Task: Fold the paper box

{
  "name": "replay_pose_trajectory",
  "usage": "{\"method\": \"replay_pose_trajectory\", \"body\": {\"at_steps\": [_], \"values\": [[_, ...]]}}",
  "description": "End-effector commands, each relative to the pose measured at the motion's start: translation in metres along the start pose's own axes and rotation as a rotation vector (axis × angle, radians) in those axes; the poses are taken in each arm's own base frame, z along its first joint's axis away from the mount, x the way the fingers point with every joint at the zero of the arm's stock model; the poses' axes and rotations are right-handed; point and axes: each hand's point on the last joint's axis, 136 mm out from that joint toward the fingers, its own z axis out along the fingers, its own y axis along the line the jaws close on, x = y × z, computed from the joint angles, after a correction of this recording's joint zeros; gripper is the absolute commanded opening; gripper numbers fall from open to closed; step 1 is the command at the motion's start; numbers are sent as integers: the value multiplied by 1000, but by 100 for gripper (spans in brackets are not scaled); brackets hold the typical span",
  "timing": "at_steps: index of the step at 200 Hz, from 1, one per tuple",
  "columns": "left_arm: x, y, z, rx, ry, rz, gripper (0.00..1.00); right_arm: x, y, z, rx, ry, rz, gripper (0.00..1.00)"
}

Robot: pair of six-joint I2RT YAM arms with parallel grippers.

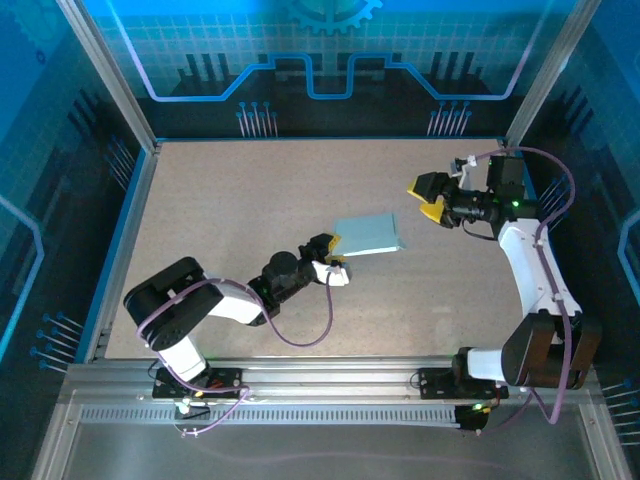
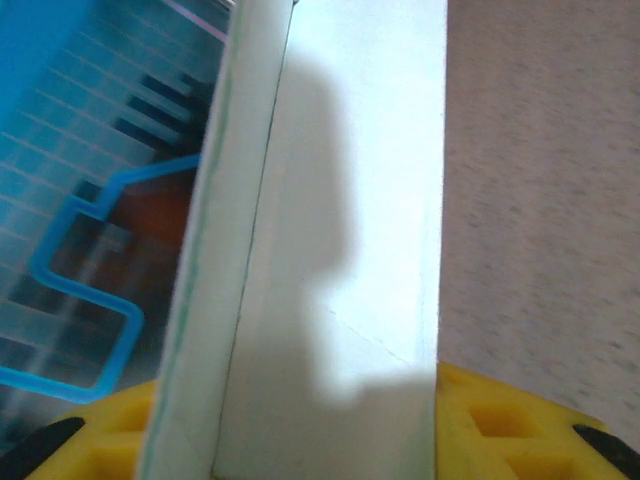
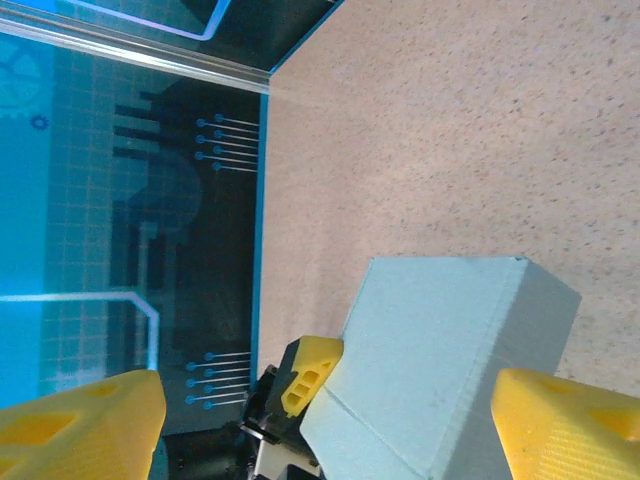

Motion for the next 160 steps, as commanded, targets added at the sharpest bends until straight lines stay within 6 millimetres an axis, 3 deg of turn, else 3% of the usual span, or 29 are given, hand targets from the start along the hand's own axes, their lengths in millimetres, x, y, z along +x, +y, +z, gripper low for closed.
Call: {"method": "replay_pose_trajectory", "body": {"at_steps": [1,39,58,78,131,160], "values": [[-1,-18,-5,139,32,-116,42,6,-15,-10,92,-32,-105,86],[4,-44,-20,340,128,-289,43,18,-20,-25,241,-81,-377,88],[3,-48,-29,420,150,-390,42,23,-28,-31,401,-94,-556,88],[7,-50,-37,480,185,-495,42,31,-22,-33,481,-115,-750,89],[5,-47,-56,639,273,-700,40,85,-4,-20,381,54,-1148,89],[12,-46,-58,672,329,-729,44,111,-2,-5,314,210,-1216,85]]}}
